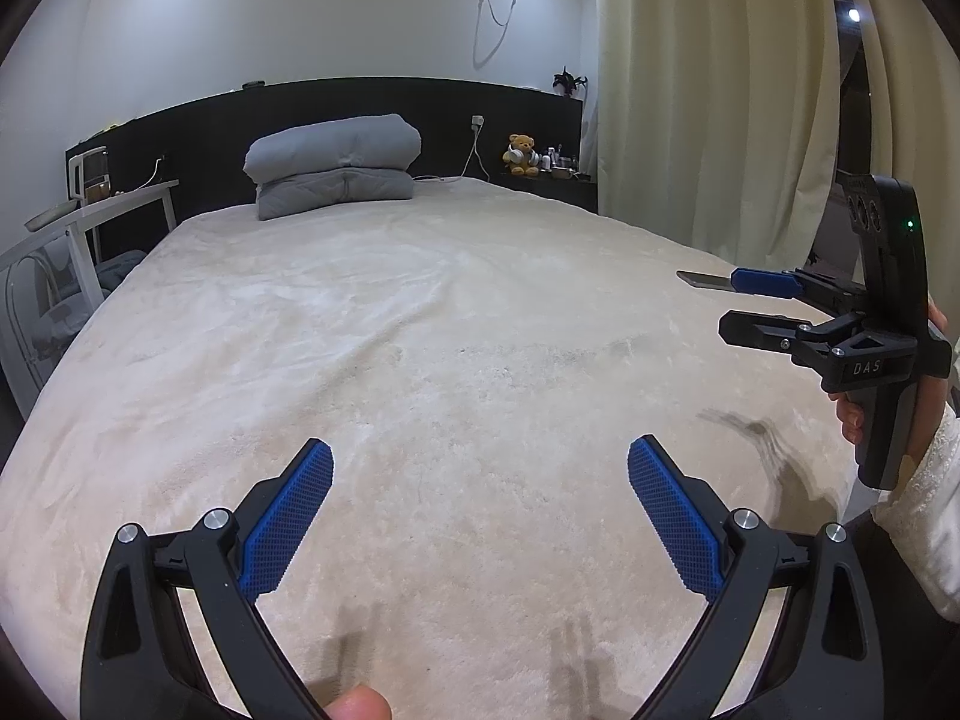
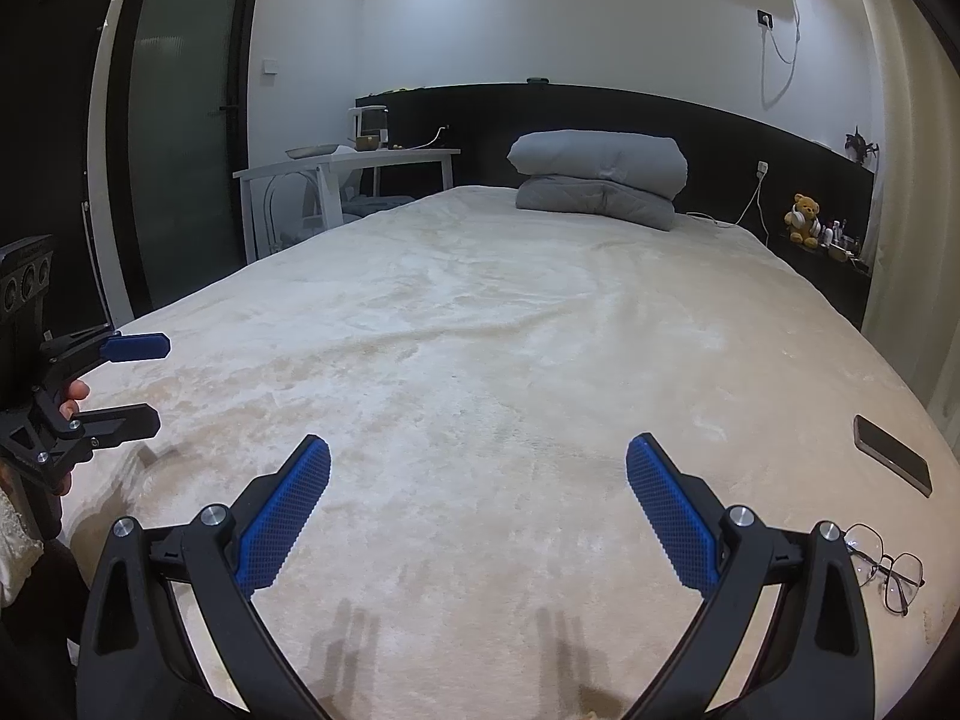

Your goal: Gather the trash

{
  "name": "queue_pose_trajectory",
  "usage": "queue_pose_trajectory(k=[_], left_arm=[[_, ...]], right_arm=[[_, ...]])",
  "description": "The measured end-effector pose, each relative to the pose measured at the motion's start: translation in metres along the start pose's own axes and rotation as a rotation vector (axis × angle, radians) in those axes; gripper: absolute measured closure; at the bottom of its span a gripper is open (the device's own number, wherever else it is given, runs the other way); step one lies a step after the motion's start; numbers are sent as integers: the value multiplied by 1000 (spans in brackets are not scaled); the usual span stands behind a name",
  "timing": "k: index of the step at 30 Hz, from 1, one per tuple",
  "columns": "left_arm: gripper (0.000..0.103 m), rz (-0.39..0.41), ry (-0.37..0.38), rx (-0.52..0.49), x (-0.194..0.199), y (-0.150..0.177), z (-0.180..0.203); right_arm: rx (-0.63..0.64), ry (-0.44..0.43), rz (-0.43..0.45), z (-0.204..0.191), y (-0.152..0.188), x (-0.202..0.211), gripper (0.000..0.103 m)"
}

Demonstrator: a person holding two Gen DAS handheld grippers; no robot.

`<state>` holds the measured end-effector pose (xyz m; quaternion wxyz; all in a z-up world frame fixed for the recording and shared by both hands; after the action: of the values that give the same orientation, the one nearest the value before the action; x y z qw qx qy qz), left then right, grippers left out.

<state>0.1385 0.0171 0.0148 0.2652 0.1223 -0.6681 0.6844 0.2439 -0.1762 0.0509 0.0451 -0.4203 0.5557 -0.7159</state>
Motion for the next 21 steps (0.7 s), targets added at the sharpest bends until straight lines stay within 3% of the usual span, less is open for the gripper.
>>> queue_pose_trajectory(k=[21], left_arm=[[6,-12,-11,-16,-3,0,1]], right_arm=[[8,-3,4,-2,0,-1,5]])
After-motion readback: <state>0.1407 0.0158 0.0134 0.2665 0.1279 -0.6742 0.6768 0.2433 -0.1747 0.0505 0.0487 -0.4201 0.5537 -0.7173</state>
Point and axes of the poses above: each gripper's, at about its wrist camera, not at the fingertips, and x roughly against the way its jaws point, z to its right, y to its underside, the point moved 4 cm from there along -x, roughly the way its jaws point
